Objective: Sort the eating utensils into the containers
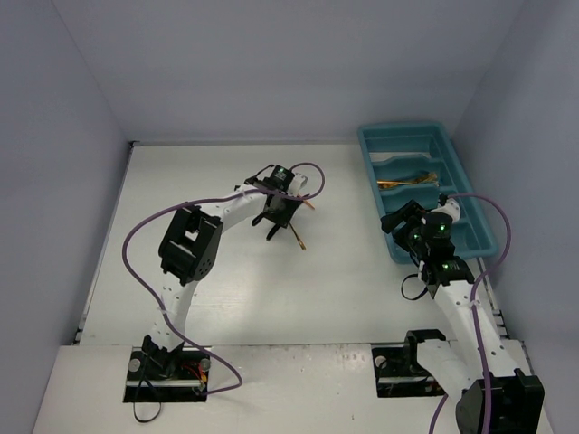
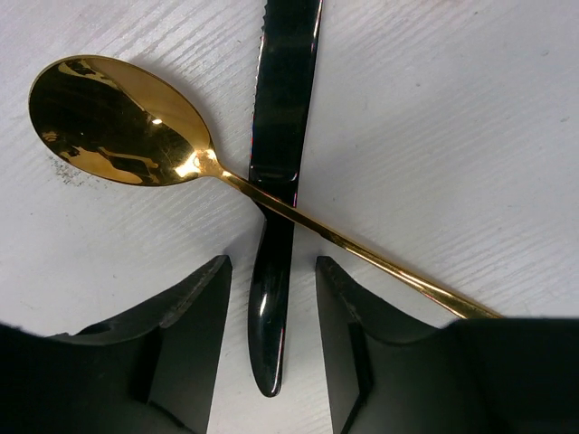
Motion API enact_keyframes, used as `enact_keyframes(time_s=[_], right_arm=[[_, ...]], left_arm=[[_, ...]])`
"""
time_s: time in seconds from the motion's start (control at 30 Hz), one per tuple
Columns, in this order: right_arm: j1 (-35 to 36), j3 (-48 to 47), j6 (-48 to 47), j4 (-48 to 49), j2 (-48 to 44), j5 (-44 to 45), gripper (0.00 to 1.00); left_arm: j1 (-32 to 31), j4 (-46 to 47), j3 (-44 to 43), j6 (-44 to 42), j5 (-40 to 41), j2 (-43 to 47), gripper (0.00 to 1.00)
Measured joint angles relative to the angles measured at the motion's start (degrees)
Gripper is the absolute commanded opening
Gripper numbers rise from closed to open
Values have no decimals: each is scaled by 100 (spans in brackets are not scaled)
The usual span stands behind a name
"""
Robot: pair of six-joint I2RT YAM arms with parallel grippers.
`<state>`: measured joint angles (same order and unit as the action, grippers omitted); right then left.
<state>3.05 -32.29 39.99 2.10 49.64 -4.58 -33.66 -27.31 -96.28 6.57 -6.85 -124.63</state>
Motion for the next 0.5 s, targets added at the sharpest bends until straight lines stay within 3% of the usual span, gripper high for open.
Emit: enact_keyframes(time_s=[0.2, 0.5], right_arm=[[0, 6, -2, 1, 90, -8, 66], [0, 75, 2, 3, 119, -65, 66]], left_arm=[[-58, 111, 69, 77, -7, 21, 3], [-99, 51, 73, 235, -134, 65, 0]])
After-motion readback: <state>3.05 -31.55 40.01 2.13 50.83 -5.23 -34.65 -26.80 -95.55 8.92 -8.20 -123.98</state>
